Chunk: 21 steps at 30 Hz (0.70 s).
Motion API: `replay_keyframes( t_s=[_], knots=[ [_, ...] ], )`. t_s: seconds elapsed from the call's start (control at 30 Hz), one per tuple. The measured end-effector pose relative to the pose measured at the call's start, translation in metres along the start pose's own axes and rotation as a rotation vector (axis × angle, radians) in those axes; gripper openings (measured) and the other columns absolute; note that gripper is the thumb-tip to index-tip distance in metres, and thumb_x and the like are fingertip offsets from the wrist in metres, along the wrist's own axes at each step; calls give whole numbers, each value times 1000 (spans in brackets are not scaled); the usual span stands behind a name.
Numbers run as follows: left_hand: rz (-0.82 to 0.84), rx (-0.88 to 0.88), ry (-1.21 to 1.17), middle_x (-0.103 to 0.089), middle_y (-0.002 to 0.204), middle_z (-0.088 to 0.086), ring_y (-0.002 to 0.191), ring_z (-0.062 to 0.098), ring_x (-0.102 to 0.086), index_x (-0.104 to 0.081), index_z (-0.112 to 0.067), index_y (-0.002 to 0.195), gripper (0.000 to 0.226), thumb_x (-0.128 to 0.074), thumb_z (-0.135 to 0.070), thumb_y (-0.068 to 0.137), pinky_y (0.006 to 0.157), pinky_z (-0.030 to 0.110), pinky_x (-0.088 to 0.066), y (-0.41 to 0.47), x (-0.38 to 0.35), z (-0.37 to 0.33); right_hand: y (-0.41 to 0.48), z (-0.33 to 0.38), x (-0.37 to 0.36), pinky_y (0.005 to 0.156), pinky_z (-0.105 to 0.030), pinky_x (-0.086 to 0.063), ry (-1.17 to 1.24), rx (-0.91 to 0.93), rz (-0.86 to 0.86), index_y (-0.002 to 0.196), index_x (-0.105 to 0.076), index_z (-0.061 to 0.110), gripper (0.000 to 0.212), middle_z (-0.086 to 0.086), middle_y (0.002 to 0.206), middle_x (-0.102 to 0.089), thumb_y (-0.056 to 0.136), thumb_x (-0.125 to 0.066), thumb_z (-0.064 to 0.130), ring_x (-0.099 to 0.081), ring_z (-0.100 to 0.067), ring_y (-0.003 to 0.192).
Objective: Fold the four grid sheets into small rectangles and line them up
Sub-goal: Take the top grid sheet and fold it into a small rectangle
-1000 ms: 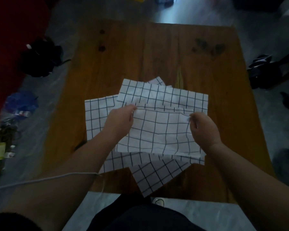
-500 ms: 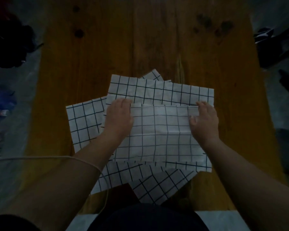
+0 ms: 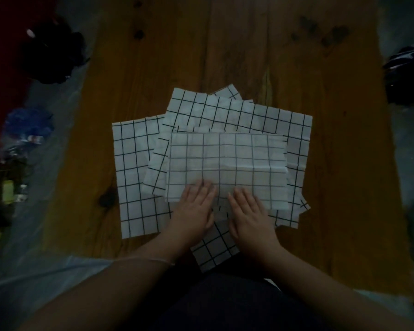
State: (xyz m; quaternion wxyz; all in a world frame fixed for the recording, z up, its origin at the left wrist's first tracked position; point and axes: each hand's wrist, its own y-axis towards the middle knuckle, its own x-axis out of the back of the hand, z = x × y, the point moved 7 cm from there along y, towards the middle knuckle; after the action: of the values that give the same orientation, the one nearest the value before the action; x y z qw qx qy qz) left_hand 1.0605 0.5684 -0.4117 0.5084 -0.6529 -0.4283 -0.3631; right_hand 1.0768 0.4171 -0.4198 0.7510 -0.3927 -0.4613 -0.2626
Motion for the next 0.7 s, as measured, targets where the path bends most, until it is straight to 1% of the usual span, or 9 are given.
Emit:
replay_keyframes(
  t_s=[0.07,0.13,0.3,0.37,0.43,0.53,0.6,0.67,0.7],
  knots=[
    [18,31,32,11,168,2,153,21,17,3,-25,160,69,-29,-47,104,123,49,12,1,-4,0,2,-3,-3,122,-47,-4,-33,6,21,160,-12,21,64,-6,168,-4,103,-21,48,0,-25,156],
    [36,67,33,17,166,-2,151,19,24,13,-33,157,67,-22,-53,104,121,52,14,1,-8,7,1,-12,-5,123,-47,-1,-65,18,56,161,-7,22,66,-4,168,3,103,-16,51,8,-23,156],
    [16,160,37,18,166,-3,151,19,24,20,-41,152,65,4,-65,94,122,53,10,-9,-15,43,-19,-49,-9,124,-47,5,-85,11,89,160,5,26,66,-1,168,14,103,-11,53,20,-18,154],
    [-4,169,-1,24,165,-1,150,19,29,20,-41,153,65,3,-64,95,122,51,12,-14,-17,55,-30,-67,-9,124,-46,6,-90,-25,83,160,6,25,66,-1,168,16,103,-10,54,22,-17,153],
    [-57,180,-21,23,165,2,150,20,28,13,-38,157,64,-7,-59,100,122,50,12,-20,-15,66,-39,-81,-7,124,-45,7,-96,-59,57,161,3,24,67,-2,168,13,103,-10,54,20,-17,154],
    [-159,200,-112,7,168,5,154,22,13,-6,-24,160,67,-34,-48,104,125,44,3,-31,-11,71,-45,-82,-6,124,-42,9,-67,-47,57,160,4,27,67,-1,168,13,102,-14,54,21,-15,153],
    [-243,255,-281,-19,165,9,153,25,-11,-24,-14,157,67,-54,-32,100,125,42,-13,-39,-6,66,-43,-74,0,125,-43,7,-48,-27,23,160,1,28,66,-1,169,7,101,-18,51,17,-15,154],
    [-379,318,-451,-46,144,12,136,24,-38,-42,-9,146,57,-63,-17,94,116,42,-35,-45,3,62,-39,-66,3,125,-43,6,-22,-28,9,160,-3,28,64,-1,169,4,101,-19,48,14,-16,155],
    [-439,367,-537,-52,132,10,124,21,-46,-47,-8,141,51,-64,-12,93,108,37,-42,-46,6,61,-37,-62,4,126,-42,6,-8,-23,8,160,-4,27,64,0,168,4,101,-18,48,14,-15,155]
  ],
)
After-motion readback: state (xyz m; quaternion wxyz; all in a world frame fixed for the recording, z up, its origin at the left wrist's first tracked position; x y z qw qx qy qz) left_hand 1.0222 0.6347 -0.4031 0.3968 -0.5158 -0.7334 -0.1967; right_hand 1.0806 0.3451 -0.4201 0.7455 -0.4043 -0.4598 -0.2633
